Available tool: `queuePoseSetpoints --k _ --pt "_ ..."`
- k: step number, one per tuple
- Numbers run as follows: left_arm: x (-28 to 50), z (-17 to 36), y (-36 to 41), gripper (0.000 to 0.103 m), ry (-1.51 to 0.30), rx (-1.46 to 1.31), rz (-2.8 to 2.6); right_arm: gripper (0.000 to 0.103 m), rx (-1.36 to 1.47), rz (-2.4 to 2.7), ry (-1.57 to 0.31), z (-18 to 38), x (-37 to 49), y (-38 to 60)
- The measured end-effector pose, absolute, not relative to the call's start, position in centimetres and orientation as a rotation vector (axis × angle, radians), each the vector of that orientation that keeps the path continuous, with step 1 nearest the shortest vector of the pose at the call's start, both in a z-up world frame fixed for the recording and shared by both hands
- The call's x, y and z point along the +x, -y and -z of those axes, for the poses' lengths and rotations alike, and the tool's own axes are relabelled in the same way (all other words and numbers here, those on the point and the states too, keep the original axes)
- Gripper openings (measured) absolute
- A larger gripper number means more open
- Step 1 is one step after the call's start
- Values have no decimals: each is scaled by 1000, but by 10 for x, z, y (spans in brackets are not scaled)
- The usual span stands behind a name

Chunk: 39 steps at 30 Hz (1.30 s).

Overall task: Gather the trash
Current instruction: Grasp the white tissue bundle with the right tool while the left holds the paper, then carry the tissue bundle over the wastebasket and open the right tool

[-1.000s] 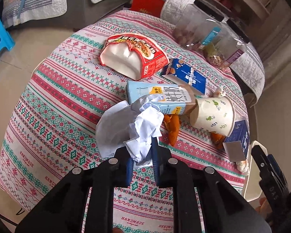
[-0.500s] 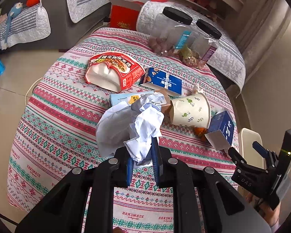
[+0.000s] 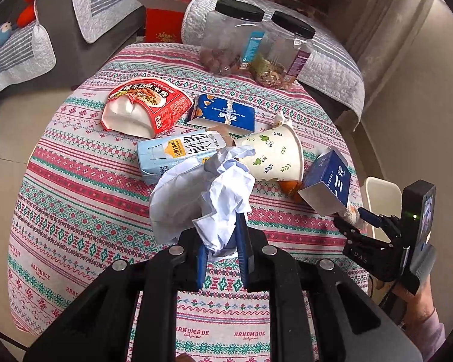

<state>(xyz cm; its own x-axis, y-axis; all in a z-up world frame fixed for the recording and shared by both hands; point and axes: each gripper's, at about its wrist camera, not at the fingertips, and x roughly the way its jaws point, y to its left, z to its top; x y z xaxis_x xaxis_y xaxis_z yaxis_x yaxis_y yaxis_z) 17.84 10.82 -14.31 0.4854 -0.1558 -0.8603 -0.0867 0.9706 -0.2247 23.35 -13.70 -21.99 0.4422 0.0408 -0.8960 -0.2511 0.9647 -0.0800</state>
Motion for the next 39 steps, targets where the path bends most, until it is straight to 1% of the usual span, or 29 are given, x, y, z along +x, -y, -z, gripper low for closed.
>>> queuePoseSetpoints --k 2,9,11,22,30,39 --pt "179 143 -108 17 -1064 -252 46 39 -197 -154 -1097 221 236 143" --pt "177 139 -103 17 -1034 -252 64 33 -122 -168 -1086 215 235 149" --pt "176 136 -102 17 -1023 -253 69 29 -122 -181 -1075 209 232 146" --pt "170 123 -100 17 -968 -256 79 28 -130 -242 -947 155 203 129" --pt "167 115 -92 17 -926 -239 81 28 -102 -290 -806 118 183 118" --pt "157 88 -69 17 -788 -163 65 28 -67 -252 -677 92 173 121"
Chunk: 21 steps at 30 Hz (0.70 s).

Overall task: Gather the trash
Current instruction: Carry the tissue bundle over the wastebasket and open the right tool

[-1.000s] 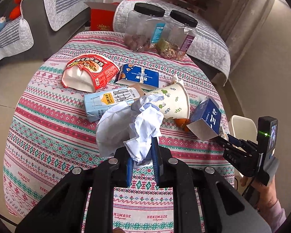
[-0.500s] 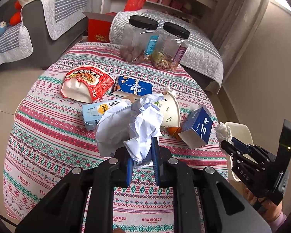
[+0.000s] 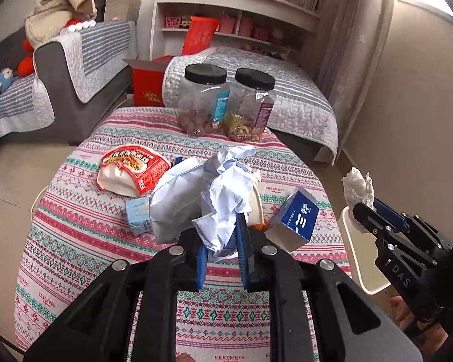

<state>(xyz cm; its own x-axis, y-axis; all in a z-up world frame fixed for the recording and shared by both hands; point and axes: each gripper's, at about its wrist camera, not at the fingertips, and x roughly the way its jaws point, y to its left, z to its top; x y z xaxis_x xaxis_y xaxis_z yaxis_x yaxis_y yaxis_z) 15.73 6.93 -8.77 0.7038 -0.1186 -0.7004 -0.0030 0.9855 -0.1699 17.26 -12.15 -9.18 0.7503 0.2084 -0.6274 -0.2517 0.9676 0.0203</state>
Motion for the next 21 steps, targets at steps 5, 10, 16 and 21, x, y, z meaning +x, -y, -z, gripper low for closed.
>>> queuePoseSetpoints --k 5,10,16,21 --pt "155 75 -53 17 -732 -141 62 28 -43 -230 -622 78 166 132" --pt "156 67 -38 17 -708 -149 76 28 -30 -184 -573 68 159 149" --pt "154 60 -14 17 -687 -143 111 29 -20 -112 -538 62 152 175" --pt "152 60 11 17 -684 -126 147 29 -6 -34 -535 61 150 207"
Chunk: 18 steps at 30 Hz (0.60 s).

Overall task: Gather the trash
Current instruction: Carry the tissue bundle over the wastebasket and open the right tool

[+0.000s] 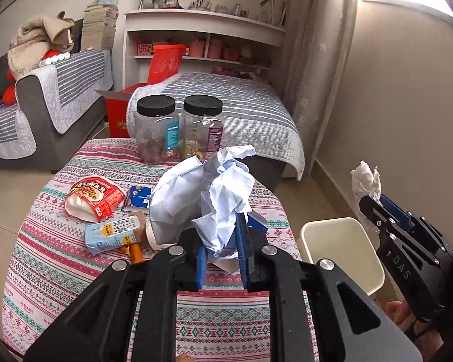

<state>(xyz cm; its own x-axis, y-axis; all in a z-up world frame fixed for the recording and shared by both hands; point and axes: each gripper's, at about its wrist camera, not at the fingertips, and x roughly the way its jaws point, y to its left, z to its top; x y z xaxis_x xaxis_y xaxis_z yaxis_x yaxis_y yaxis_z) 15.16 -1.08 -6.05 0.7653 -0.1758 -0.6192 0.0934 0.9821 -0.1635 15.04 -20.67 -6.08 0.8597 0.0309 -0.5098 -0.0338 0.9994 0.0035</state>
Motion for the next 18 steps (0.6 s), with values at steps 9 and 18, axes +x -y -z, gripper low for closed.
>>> queuePoseSetpoints --k 9,18 --pt "149 68 63 17 -707 -89 225 29 37 145 -593 73 151 272" --pt "149 74 120 17 -725 -62 309 69 118 335 -642 86 141 332"
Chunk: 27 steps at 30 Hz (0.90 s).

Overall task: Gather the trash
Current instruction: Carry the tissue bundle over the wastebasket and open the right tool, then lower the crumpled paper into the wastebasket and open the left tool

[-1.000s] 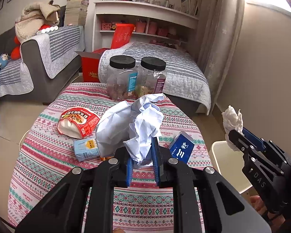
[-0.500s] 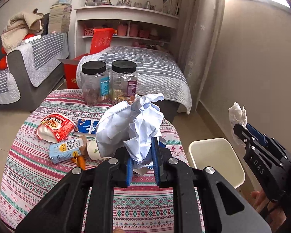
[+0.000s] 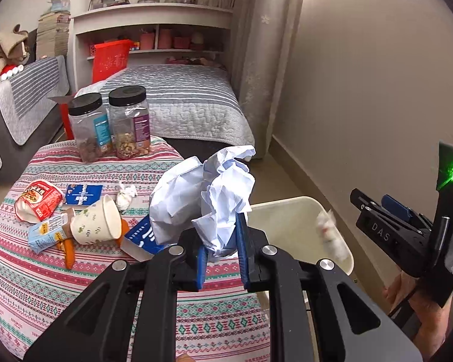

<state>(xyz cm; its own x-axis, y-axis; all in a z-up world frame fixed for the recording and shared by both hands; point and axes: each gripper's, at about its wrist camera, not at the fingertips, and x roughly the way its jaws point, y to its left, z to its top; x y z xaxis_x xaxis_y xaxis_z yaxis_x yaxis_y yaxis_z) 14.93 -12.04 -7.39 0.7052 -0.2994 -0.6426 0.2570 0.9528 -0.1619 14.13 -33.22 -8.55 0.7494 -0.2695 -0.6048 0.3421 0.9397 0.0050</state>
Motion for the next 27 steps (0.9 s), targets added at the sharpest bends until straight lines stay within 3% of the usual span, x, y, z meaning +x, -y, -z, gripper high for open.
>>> queuePoseSetpoints --k 4,7,21,22,23,27 --pt "152 80 145 17 -755 -59 348 84 135 417 -585 77 123 351" --pt "152 87 162 17 -775 -49 373 90 153 476 -550 72 107 364" --pt "162 107 241 19 -923 -128 620 94 211 602 -437 57 68 396" --pt "162 109 245 32 -940 -119 624 94 216 607 -433 57 66 398" --pt "161 109 248 52 -943 -116 625 94 220 612 -428 56 65 400" --pt "159 105 244 55 -929 -111 628 96 235 620 -413 54 63 403"
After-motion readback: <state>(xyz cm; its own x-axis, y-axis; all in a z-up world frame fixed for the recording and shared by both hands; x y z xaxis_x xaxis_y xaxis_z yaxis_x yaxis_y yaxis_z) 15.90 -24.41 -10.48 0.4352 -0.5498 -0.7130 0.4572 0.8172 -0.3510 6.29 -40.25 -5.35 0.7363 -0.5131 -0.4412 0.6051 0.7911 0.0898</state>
